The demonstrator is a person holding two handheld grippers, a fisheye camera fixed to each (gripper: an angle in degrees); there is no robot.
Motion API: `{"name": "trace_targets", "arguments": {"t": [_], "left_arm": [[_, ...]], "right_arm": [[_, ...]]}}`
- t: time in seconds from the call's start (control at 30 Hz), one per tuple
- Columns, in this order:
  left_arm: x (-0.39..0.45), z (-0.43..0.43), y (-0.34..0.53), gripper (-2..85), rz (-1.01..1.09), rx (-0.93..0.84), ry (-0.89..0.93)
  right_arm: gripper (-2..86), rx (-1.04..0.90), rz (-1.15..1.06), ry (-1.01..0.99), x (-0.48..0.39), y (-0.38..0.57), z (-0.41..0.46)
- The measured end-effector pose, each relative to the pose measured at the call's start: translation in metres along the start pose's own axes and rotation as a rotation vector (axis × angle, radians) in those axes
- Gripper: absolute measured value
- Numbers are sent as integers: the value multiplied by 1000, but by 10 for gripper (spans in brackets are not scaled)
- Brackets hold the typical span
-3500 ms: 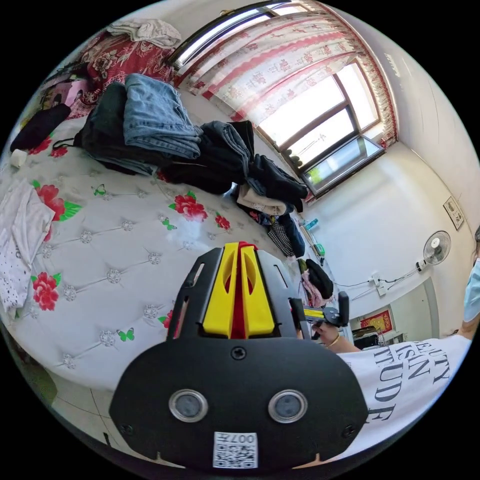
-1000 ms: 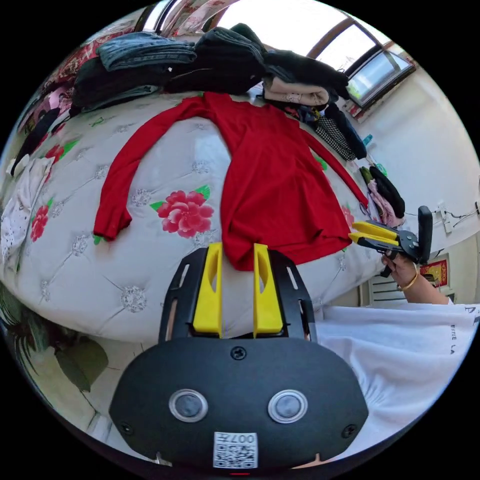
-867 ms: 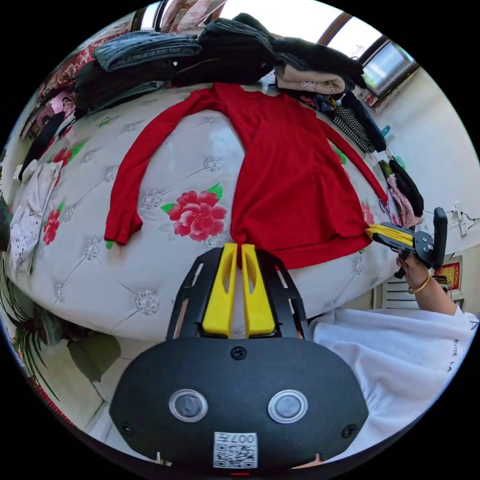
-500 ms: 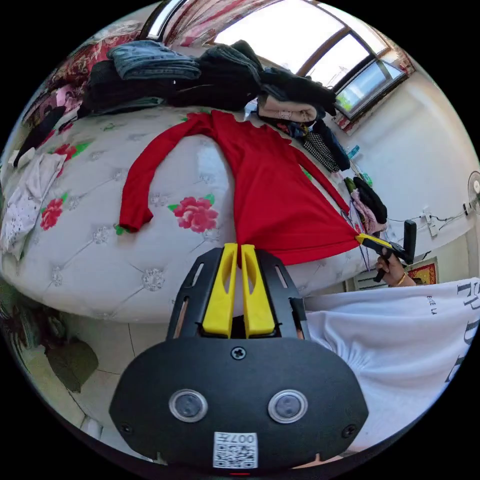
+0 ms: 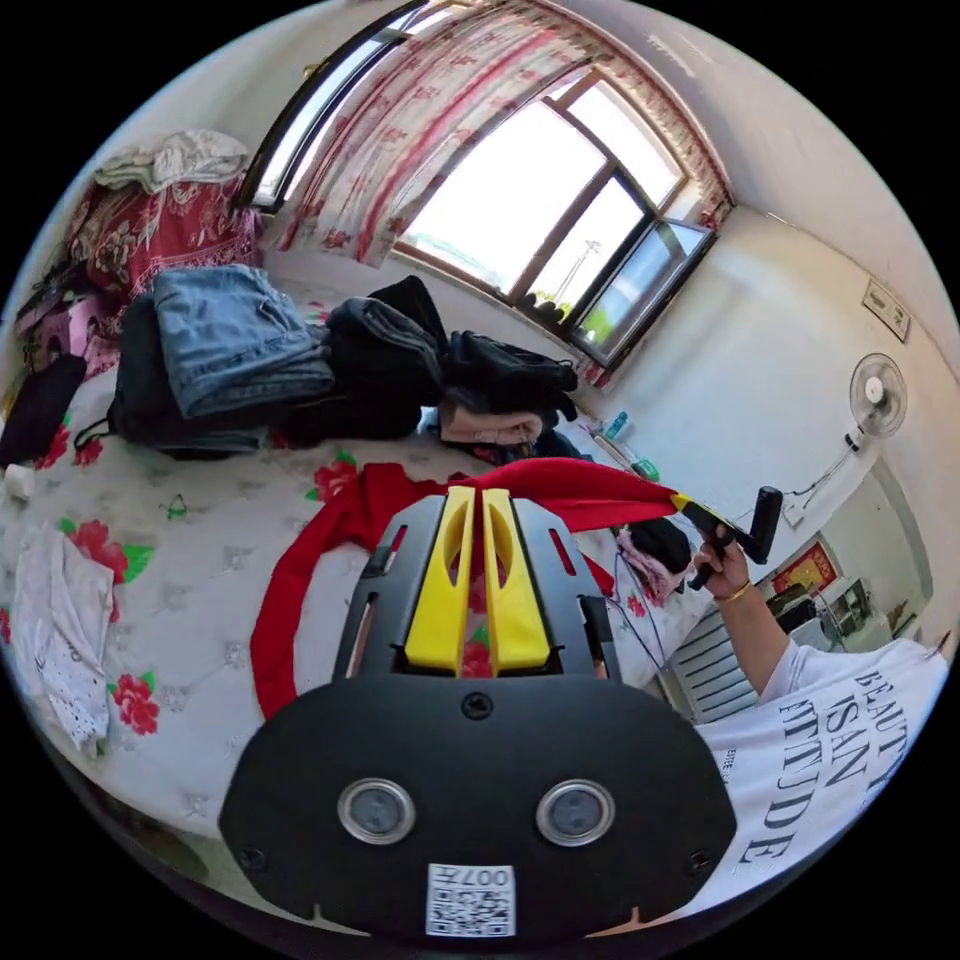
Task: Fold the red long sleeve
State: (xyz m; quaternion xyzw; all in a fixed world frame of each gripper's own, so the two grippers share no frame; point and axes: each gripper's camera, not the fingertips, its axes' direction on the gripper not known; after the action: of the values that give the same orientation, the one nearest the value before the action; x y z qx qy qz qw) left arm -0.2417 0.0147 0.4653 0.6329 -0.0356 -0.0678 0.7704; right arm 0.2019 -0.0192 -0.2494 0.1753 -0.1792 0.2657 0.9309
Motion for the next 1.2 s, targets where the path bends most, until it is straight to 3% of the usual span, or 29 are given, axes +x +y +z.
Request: {"name": "trace_targets", "arguments": {"t": [0.07,0.2,0.37,0.47,0.7,0.9,1.03,1.2], "left_arm": [[23,-19,17,-9,104,9,-29],[26,-18,92,-9,84,-63,-119],[-7,25,226,-9,-232,-387,-155],[-18,35,261,-9,-343,-463,-168],[-26,40,274,-3,-370,-540,-171],[-28,16,259,21,-388,-492,-272],[-37,21,210,35,-340,-418,-296],[-47,54,135,36,-227,-370,-278]], "right_arm": [[-3,7,-60,28,-15,12,-13],[-2,-159,-22,22,-36,87,-1],[-2,-462,131,23,-58,194,51],[-1,-579,199,-16,-66,230,77],[7,-707,195,-76,-72,239,99],[13,-617,101,82,-77,198,94],[8,-654,-44,162,-91,162,147],[2,-777,-63,191,-100,153,219]]}}
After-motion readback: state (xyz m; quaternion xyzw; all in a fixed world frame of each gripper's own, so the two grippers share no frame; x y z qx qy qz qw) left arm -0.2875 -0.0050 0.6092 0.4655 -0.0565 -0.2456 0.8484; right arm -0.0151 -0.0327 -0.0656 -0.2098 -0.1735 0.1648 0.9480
